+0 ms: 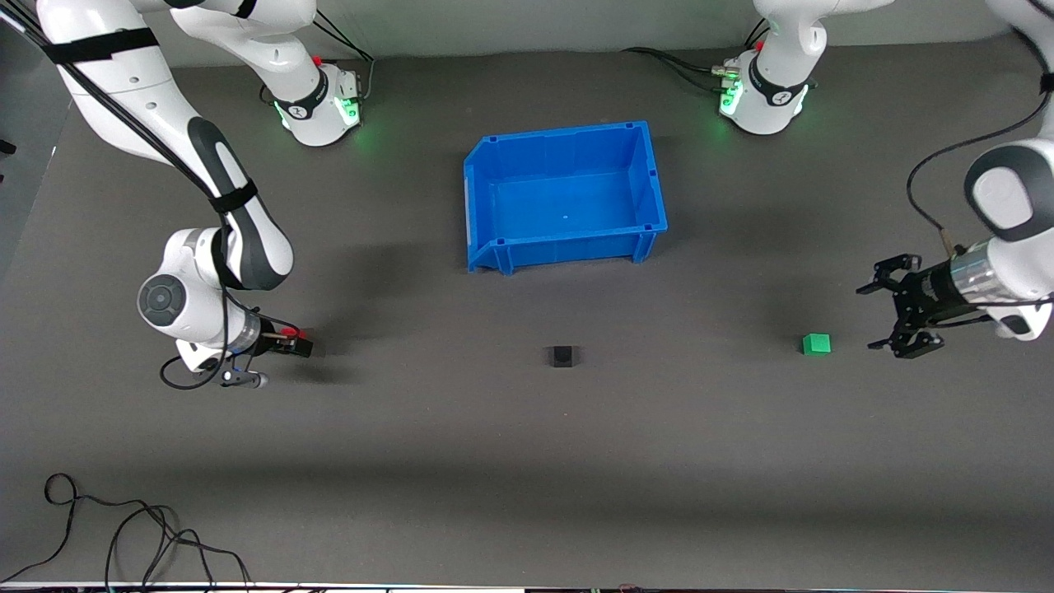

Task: Attach green and red cubes to black cube
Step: 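Reach the right gripper to the red cube while the left gripper reaches the green cube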

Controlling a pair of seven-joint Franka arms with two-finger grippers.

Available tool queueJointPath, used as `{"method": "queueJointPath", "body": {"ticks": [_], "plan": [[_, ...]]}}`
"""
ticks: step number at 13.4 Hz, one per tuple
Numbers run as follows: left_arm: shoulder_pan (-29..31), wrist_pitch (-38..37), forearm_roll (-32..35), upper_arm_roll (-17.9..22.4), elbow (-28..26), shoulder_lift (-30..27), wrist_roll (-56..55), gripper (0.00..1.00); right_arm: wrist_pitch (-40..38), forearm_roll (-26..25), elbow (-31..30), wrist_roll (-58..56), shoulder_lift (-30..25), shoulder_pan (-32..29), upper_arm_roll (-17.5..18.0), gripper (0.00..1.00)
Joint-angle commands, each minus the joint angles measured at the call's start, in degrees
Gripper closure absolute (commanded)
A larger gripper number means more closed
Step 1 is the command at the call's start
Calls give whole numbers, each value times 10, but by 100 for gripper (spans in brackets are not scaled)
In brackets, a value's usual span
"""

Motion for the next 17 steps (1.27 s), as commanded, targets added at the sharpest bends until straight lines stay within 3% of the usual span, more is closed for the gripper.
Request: {"method": "queueJointPath", "body": {"ticks": [1,6,12,14,17], "plan": [[3,60,-20,-2,-22,34,41,0,16,12,-1,-1,8,6,-3,0],[11,131,-91,-2,-57,83,133,0,29,12,-17,-1,8,6,-3,17],[11,177,-100,-4,-65,125,169,0,44,11,-30,-1,6,6,-3,20],[12,179,-128,-4,-65,132,201,0,44,12,-31,-2,6,6,-3,28],[11,181,-156,-4,-64,142,225,0,44,12,-32,-2,6,5,-3,32]]}}
